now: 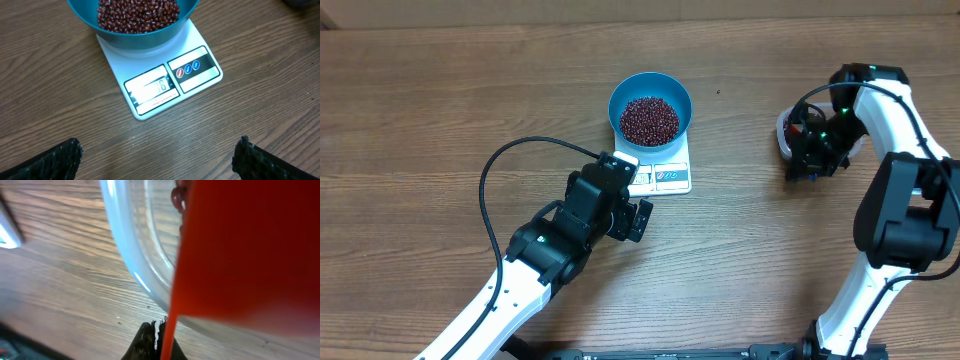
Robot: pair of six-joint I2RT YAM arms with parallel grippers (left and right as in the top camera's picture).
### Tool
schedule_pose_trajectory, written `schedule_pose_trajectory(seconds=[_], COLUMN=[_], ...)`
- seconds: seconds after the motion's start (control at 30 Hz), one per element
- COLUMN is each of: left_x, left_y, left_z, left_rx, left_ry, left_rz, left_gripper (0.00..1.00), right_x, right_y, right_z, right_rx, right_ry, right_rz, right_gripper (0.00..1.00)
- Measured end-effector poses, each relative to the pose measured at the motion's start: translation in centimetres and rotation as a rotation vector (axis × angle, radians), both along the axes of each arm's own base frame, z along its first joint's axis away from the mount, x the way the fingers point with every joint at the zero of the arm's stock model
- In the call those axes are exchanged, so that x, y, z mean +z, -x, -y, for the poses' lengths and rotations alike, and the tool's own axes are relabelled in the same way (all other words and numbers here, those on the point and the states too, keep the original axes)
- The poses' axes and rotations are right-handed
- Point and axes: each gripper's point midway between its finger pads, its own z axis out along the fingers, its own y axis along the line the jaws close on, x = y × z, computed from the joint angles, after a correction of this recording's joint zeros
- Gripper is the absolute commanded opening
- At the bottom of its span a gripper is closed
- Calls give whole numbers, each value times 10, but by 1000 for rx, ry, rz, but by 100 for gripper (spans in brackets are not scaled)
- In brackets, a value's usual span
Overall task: Scoop item into bowl and weigh 150g on scale
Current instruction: 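Dig the scoop into the red beans in the tub with right gripper, then carry the filled scoop with right gripper over the teal bowl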
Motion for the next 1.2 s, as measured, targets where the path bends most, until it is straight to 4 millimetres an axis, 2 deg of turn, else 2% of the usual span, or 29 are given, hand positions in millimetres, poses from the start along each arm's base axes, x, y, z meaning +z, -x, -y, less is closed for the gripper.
schedule_pose_trajectory(seconds=[0.33,0.67,0.87,0.97,1.1,1.2], left_x=[0,0,0,0,0,0], left_y=[0,0,0,0,0,0], left_z=[0,0,0,0,0,0], left_rx=[0,0,0,0,0,0], left_ry=[0,0,0,0,0,0], left_rz=[0,0,0,0,0,0], left_gripper=[100,100,100,99,99,99], right_x=[14,36,52,67,85,94], right_y=[-4,-13,-5,-5,-19,-29], right_z=[2,20,26,25,25,16], right_rx=[-68,-186,-254,-249,-218,-179], right_ry=[-270,-466,-542,-565,-557,-545], right_rz=[70,182,159,160,223,250], right_gripper=[4,4,4,4,4,4])
